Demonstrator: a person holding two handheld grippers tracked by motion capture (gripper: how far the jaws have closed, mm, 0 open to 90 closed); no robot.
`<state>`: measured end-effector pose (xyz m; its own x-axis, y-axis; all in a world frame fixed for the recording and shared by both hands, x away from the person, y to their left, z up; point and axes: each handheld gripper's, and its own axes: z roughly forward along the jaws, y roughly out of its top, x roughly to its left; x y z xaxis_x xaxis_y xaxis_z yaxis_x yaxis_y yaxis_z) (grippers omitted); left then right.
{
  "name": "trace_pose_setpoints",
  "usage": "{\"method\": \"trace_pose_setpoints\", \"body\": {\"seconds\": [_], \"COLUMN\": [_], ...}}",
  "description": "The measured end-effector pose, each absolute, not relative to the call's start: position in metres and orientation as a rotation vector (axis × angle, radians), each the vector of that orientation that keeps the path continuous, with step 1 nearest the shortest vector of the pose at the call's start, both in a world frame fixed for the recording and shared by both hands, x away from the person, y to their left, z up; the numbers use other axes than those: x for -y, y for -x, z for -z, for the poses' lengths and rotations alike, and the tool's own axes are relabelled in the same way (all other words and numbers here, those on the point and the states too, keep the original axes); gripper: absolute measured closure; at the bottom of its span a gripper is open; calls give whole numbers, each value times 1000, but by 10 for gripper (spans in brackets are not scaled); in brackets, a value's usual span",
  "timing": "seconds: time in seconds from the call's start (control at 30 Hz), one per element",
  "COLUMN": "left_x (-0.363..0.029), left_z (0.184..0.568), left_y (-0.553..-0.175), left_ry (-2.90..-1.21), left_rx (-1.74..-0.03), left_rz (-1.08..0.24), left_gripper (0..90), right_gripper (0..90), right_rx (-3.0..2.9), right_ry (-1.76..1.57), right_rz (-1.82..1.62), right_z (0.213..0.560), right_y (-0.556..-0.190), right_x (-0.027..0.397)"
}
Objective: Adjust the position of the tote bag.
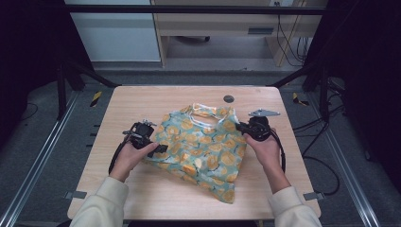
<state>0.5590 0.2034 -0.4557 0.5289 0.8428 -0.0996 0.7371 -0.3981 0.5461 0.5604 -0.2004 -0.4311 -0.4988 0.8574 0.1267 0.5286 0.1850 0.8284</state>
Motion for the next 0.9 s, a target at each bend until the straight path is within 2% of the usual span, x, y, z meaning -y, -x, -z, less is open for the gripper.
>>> {"method": "trace_pose_setpoints", "body": {"seconds": [0.3, 0.5, 0.63, 0.77, 0.9], "left_x": [-209, -208, -208, -210, -211], "left_z": [464, 466, 466, 464, 459], "left_y": [-561, -561, -560, -561, -558], "left_ry": [-2248, -2267, -2270, -2256, -2238], "left_rx": [-1313, -1275, -1250, -1228, -1189], "left_rz": [-236, -210, -230, -254, -288], "left_gripper": [204, 427, 631, 799, 879], "right_gripper": [814, 813, 815, 823, 829], "right_rx": [-2101, -2101, -2098, -2097, -2096], "right_ry": [-1313, -1307, -1313, -1314, -1305], "right_rz": [-1237, -1239, -1240, -1242, -1243], "right_z": [431, 431, 431, 431, 429], "right_y": [-559, -560, -560, -560, -559], "right_x": [202, 200, 200, 200, 200]}}
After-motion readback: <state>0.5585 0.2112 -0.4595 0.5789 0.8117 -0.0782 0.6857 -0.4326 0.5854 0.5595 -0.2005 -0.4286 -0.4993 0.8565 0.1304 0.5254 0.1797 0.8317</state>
